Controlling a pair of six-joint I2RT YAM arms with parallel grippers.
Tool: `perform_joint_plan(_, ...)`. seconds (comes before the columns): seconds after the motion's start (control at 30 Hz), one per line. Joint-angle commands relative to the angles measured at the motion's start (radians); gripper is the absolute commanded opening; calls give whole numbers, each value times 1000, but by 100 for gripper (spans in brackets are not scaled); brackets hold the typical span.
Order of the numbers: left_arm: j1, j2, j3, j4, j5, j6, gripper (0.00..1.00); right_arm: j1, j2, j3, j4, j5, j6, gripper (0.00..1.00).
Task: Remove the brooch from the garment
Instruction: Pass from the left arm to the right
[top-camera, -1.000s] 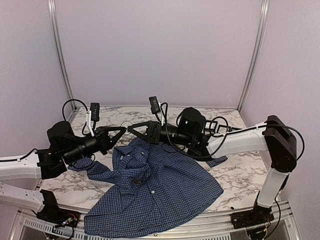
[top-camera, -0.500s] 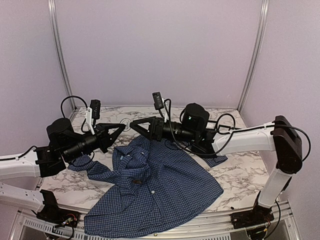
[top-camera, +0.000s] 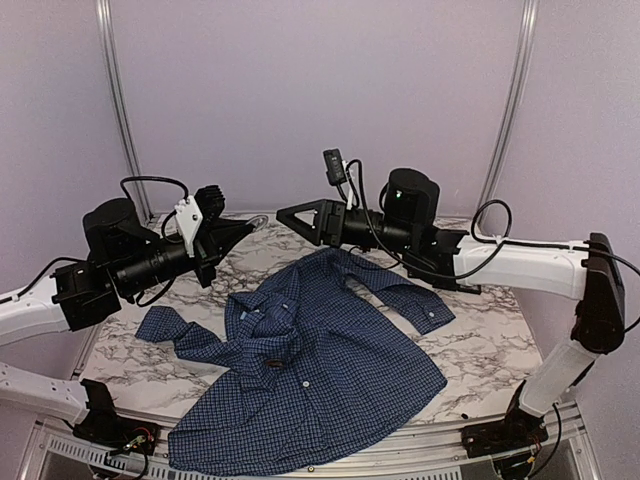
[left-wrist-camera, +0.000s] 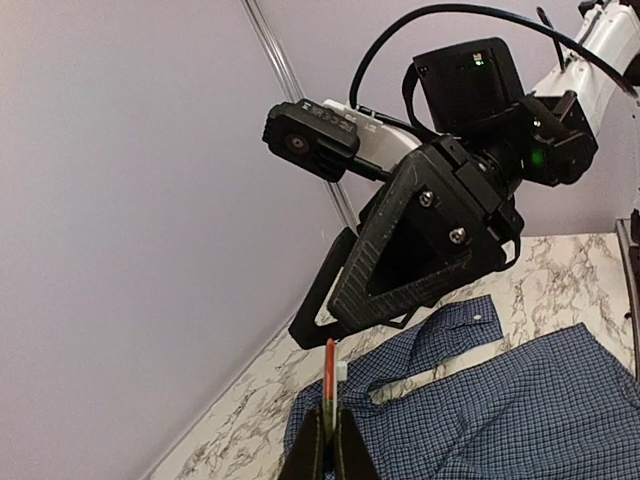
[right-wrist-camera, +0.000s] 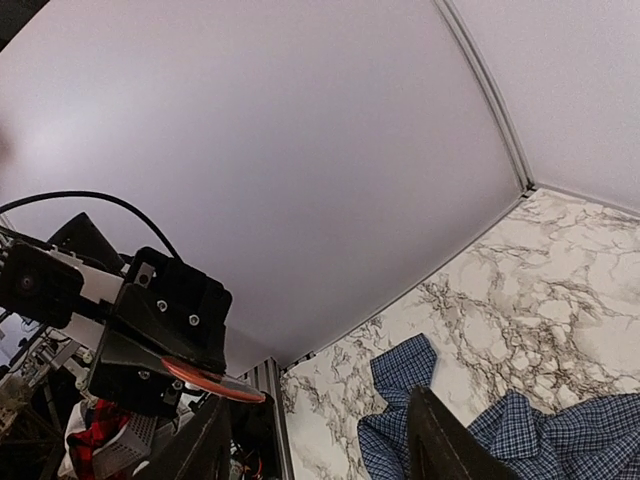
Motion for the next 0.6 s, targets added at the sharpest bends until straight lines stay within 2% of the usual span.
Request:
perform_joint_plan(0.0, -28, 29, 58, -113, -30, 295, 0, -34, -39, 44, -132, -35, 11, 57)
perform_joint_plan(0.2, -107, 53, 46, -86, -226, 516, 0, -86, -57, 40, -172, -104, 81, 57)
perform_joint_plan(0.37, -194, 72, -34, 76, -416, 696, 0, -95, -73, 29, -215, -129, 89, 57)
perform_joint_plan(0.57, -252, 106, -104, 249, -537, 838, 0, -98, -69, 35, -252, -157, 94, 56)
